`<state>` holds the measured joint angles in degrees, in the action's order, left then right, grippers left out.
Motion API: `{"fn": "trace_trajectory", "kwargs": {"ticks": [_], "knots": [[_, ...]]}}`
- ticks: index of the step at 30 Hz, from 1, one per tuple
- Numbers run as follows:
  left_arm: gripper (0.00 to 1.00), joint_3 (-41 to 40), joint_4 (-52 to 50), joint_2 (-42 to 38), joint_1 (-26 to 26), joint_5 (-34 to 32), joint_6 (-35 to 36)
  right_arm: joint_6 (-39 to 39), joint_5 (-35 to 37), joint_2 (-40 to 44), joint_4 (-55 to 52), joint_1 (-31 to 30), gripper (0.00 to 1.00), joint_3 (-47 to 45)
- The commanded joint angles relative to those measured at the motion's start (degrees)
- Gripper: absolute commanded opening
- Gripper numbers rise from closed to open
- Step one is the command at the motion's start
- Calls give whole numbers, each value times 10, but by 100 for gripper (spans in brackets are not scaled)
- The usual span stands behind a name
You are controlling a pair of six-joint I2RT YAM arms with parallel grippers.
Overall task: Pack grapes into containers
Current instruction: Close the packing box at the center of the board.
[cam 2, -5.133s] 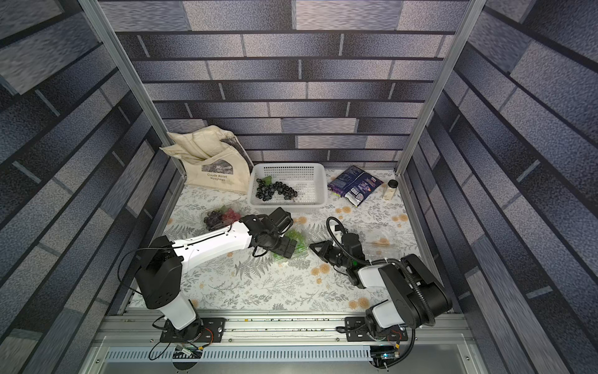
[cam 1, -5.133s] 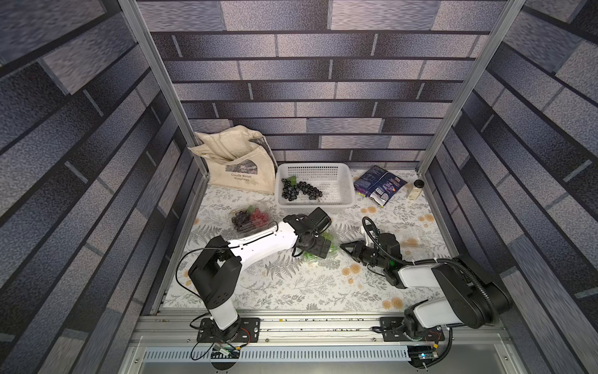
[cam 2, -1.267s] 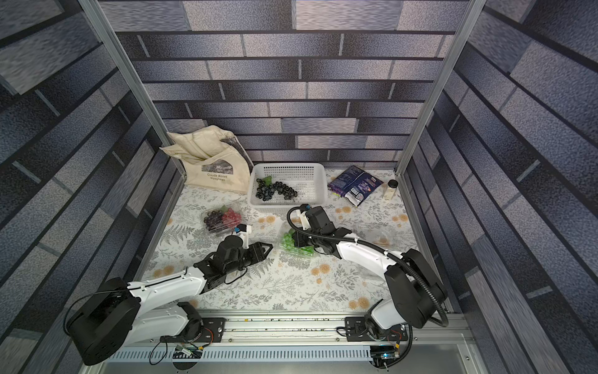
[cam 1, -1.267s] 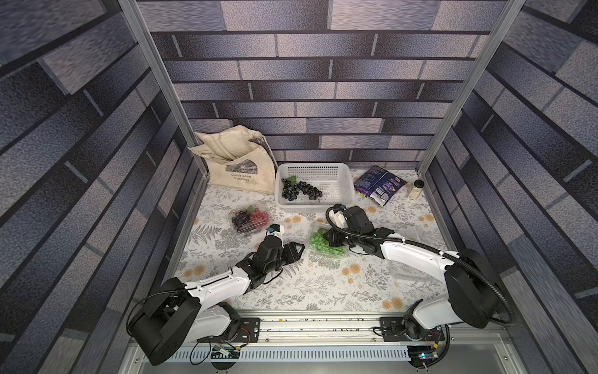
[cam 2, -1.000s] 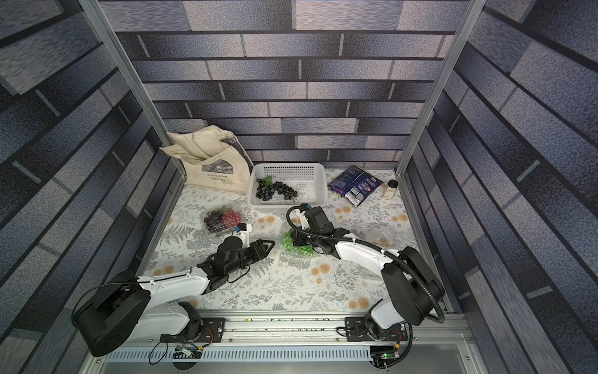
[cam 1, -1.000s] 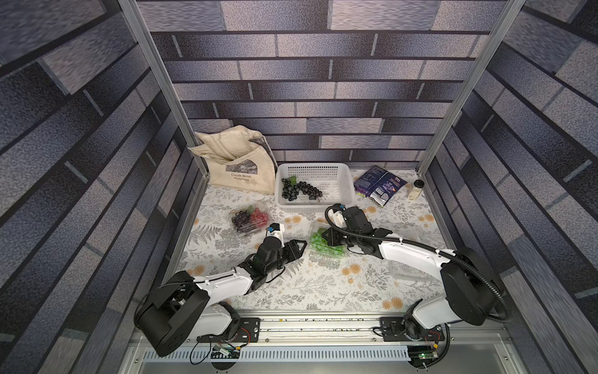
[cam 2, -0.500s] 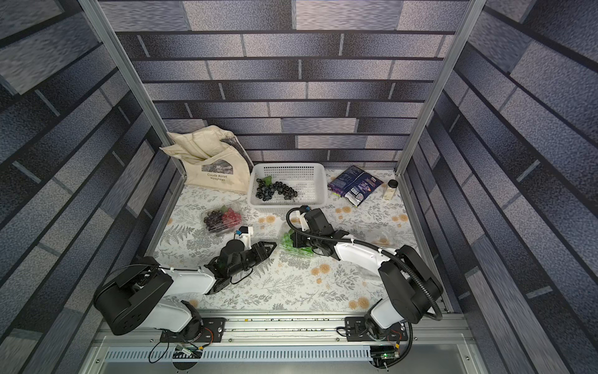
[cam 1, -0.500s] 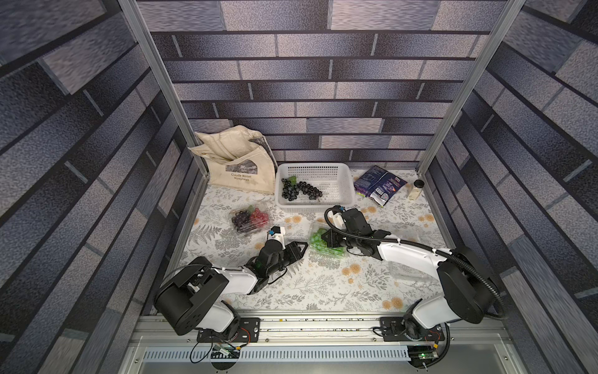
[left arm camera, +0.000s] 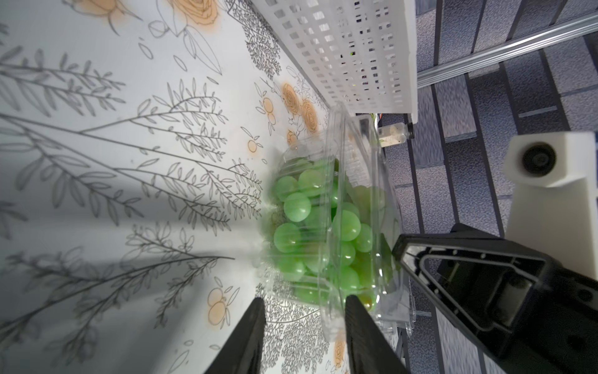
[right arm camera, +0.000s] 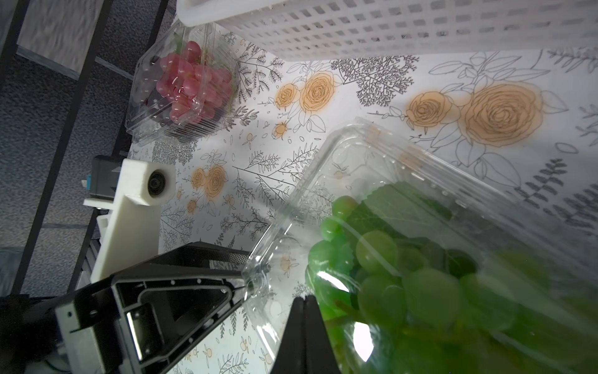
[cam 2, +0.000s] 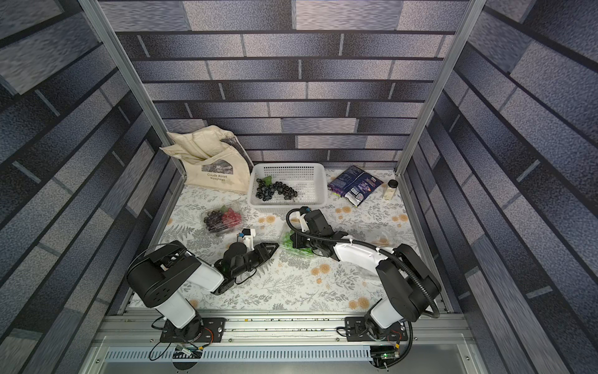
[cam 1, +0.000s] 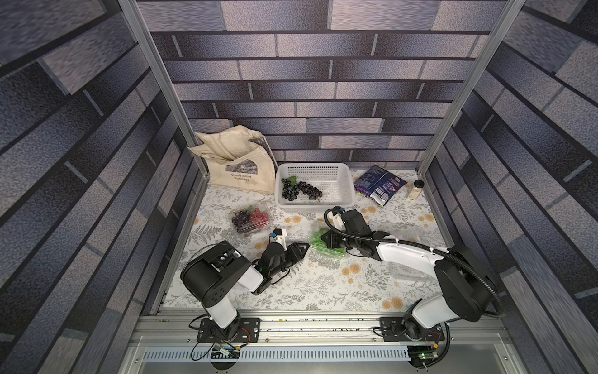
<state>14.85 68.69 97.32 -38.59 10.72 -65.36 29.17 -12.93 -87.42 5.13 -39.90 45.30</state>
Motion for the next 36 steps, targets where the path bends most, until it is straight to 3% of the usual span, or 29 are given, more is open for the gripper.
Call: {"fn": "trace_trajectory", "kwargs": {"ticks": [1, 7, 13, 26, 28, 33, 36], "knots": [[41, -13, 54, 31, 5, 7, -20, 6, 5, -5, -3, -5, 0, -11], [36, -6, 78, 55, 3, 14, -31, 5, 7, -6, -5, -5, 0, -10], [31, 1, 39, 38, 4, 18, -26, 5, 8, -7, -5, -5, 0, -12], [13, 39, -37, 29, -3, 36, -15, 3, 11, -6, -11, -5, 0, -12], [6, 39, -42, 26, -3, 36, -14, 3, 12, -6, -12, -5, 0, -13], [6, 41, -55, 17, -3, 34, -13, 2, 10, -6, -10, -5, 0, -12], [12, 40, -64, 2, -1, 32, -10, 0, 13, 1, -15, -5, 0, -9]]}}
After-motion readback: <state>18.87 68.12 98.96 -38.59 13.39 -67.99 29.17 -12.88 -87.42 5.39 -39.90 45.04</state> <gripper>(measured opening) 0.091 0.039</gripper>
